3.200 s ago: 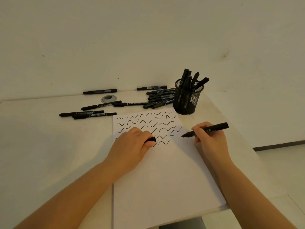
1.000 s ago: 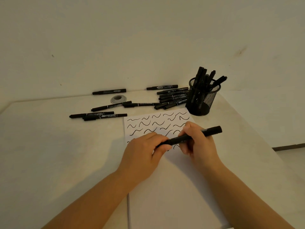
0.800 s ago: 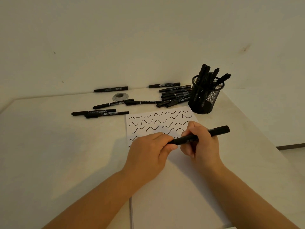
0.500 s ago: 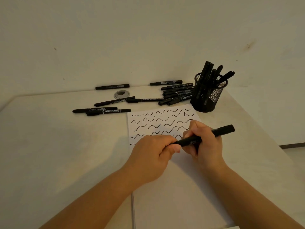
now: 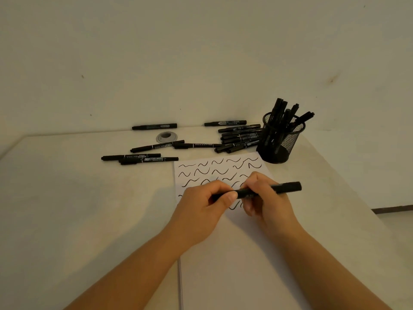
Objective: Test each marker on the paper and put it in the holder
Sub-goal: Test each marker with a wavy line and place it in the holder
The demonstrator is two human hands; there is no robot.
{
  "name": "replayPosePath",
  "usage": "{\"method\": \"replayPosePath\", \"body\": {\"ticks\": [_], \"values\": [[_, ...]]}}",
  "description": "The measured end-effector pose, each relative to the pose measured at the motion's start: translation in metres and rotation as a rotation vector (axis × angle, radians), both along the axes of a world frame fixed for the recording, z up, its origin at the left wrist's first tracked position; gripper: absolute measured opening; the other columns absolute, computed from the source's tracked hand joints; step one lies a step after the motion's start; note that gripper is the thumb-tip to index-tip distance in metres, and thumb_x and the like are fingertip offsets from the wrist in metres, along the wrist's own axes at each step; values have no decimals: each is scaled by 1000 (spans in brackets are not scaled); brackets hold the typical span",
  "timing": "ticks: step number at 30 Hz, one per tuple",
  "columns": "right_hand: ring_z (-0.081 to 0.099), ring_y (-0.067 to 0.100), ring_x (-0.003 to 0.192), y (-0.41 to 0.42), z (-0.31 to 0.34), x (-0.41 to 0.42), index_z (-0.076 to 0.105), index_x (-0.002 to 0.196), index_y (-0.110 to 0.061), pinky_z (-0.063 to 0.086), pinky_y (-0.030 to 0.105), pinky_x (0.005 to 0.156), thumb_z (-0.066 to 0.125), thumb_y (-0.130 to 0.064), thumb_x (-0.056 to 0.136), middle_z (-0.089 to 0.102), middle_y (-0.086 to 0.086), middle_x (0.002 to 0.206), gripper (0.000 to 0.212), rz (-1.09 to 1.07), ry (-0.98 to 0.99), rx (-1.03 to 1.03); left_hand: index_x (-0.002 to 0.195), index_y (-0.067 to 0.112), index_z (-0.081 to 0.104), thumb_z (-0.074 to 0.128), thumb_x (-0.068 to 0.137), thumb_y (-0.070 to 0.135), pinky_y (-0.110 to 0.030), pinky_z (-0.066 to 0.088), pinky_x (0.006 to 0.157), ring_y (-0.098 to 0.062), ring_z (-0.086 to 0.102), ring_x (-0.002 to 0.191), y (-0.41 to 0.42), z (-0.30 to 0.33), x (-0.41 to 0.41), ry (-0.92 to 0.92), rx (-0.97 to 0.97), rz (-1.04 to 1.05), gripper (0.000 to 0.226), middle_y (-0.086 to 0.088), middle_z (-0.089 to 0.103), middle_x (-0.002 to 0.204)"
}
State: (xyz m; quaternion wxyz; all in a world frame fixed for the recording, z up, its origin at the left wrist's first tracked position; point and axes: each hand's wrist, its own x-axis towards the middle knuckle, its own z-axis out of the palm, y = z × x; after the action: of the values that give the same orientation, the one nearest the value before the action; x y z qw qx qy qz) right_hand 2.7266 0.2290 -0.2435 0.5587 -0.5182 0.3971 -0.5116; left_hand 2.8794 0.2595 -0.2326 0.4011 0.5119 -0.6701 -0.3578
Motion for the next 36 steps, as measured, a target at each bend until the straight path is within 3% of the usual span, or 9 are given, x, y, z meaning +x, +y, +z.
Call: {"method": "replayPosePath", "body": {"ticks": [2,5,11,15,19,23,26,29,36], "values": [[42,12,41,0,4,-3,54,50,-22,34,18,40,66,-23,74,49,-2,45,26,-51,-53,26,71,39,59,56,86,28,-10,34,48,-1,42,48,-2,3,5,24,-13,38,18,18,52,51],[47,11,46,-2,13,-13,59,53,-24,38,19,41,65,-30,69,55,-2,50,19,-110,-79,14,73,36,59,57,85,29,-9,34,46,1,44,46,-6,9,13,67,-27,112,13,18,53,51],[52,1,52,-8,34,-22,67,66,-36,42,12,51,70,-22,76,66,-12,66,18,-105,502,-208,72,34,59,62,81,28,-4,39,51,6,50,54,-22,31,20,81,-95,224,11,21,59,58],[59,-3,66,-15,48,-14,66,82,-41,46,11,62,71,-20,76,68,-20,75,22,15,549,-276,71,35,57,62,79,32,-6,40,53,4,53,56,-31,47,4,-26,-215,177,10,22,60,62],[60,-5,77,-25,60,-11,69,87,-32,45,12,68,70,-26,78,66,-20,73,11,-27,686,-468,77,30,60,63,77,39,-16,46,57,-1,55,63,-44,64,-14,-140,-334,160,10,14,57,61],[61,-7,77,-40,72,-19,58,82,-46,45,8,65,65,-19,82,65,-28,77,28,-99,621,-549,91,34,60,61,82,39,-24,50,61,-3,58,67,-61,80,-30,-194,-436,72,10,17,60,68],[63,-5,73,-59,81,-35,58,79,-41,46,9,64,65,-18,81,67,-22,75,24,-232,526,-465,100,32,57,53,87,39,-23,50,61,0,58,69,-88,83,-34,-233,-412,89,15,21,59,74],[64,-1,78,-80,89,-56,57,84,-37,49,19,72,64,-18,80,68,-13,81,20,-392,440,-394,101,32,56,52,88,36,-19,45,63,2,55,74,-127,73,-28,-342,-313,164,14,22,54,81],[64,-4,72,-106,100,-81,41,100,-42,46,8,55,62,-15,81,68,-10,82,39,-544,374,-376,111,23,54,50,91,31,-27,41,75,-12,52,89,-215,35,3,-621,-22,210,22,3,61,105]]}}
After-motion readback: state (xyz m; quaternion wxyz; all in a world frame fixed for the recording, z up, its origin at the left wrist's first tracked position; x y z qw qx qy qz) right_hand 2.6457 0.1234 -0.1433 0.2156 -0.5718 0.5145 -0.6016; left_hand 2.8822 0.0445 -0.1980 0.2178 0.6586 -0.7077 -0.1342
